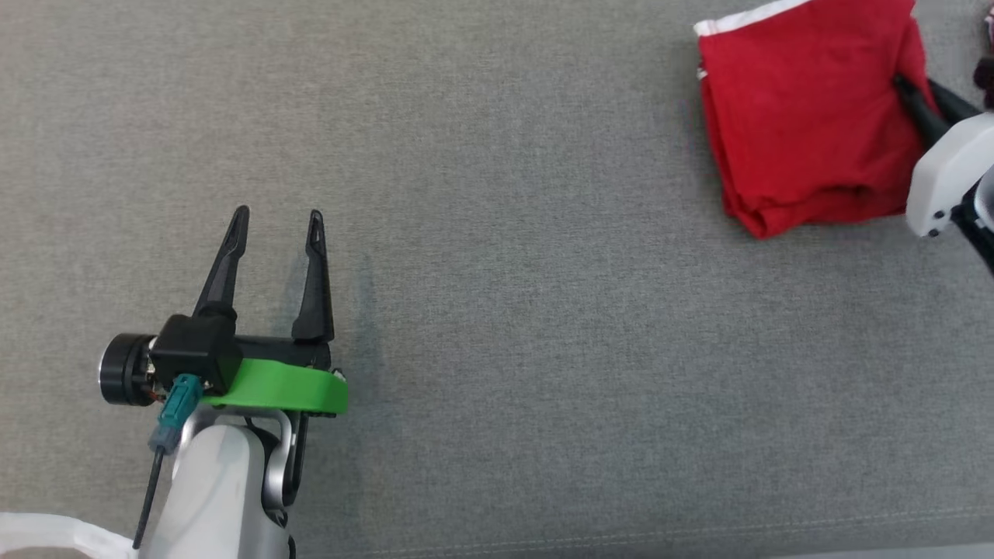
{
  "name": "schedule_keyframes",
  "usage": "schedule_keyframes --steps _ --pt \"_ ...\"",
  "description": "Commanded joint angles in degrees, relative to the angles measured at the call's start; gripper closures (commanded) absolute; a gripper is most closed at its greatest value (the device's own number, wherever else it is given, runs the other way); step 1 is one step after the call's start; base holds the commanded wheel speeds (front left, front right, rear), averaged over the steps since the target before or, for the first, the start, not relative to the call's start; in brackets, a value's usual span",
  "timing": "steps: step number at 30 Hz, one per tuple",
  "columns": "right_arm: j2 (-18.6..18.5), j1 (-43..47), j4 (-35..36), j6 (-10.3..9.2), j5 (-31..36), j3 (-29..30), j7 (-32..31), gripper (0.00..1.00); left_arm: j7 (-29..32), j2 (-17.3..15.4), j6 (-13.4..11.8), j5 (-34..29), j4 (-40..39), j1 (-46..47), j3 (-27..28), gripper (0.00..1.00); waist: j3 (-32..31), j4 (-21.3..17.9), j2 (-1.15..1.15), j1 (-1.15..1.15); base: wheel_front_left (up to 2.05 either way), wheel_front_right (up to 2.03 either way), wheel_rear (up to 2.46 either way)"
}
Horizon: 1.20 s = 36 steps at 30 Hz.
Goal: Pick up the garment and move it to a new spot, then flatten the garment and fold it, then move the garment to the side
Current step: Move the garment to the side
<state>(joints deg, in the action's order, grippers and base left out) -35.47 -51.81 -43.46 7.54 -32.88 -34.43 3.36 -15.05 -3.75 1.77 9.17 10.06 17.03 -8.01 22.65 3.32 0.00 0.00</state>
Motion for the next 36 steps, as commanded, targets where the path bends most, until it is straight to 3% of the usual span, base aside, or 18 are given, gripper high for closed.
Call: schedule_keyframes --steps 1,8,16,24,31,32,33,36 --pt "-1.5 -1.42 0.57 -0.13 -0.89 -0.17 0.02 1.0 -0.11 -0.64 -0.03 -1.01 -0.39 1.5 -0.16 0.0 5.46 -5.38 0.0 0.0 0.0 0.0 0.0" --pt "-9.34 -5.6 3.14 -0.13 -4.63 -0.48 -0.09 1.0 0.4 -1.92 0.18 -2.94 -2.62 4.42 -1.77 0.0 10.97 -10.11 0.0 0.0 0.0 0.0 0.0" --pt "-18.57 -7.65 4.29 -0.13 -7.11 -0.13 -1.14 1.0 2.22 -2.37 0.56 -4.54 -6.0 6.97 -3.95 0.0 13.82 -10.98 0.0 0.0 0.0 0.0 0.0" --pt "-22.49 -11.57 2.5 -0.13 -8.24 -1.08 -3.28 1.0 2.94 -2.12 0.45 -4.49 -8.68 7.2 -5.44 0.0 14.83 -9.9 0.0 0.0 0.0 0.0 0.0" --pt "-22.78 -14.28 -1.01 -0.14 -9.06 -2.95 -5.45 1.0 2.64 -1.98 -0.01 -4.08 -9.69 7.05 -5.91 0.0 15.16 -8.96 0.0 0.0 0.0 0.0 0.0" --pt "-22.86 -14.88 -1.39 -0.13 -8.44 -3.26 -4.95 0.23 2.54 -1.97 -0.14 -3.96 -9.7 7.03 -5.94 0.0 15.1 -8.87 0.0 0.0 0.0 0.0 0.0" --pt "-23.01 -15.49 -1.78 -0.14 -7.9 -3.36 -4.01 0.0 2.39 -1.93 -0.25 -3.89 -9.73 7.07 -5.96 0.0 15.08 -8.77 0.0 0.0 0.0 0.0 0.0" --pt "-22.43 -16.33 -3.01 -0.13 -6.59 -4.19 -2.34 0.0 2.15 -2.06 -0.39 -3.59 -9.27 7.05 -5.79 0.0 14.47 -8.59 0.0 0.0 0.0 0.0 0.0"
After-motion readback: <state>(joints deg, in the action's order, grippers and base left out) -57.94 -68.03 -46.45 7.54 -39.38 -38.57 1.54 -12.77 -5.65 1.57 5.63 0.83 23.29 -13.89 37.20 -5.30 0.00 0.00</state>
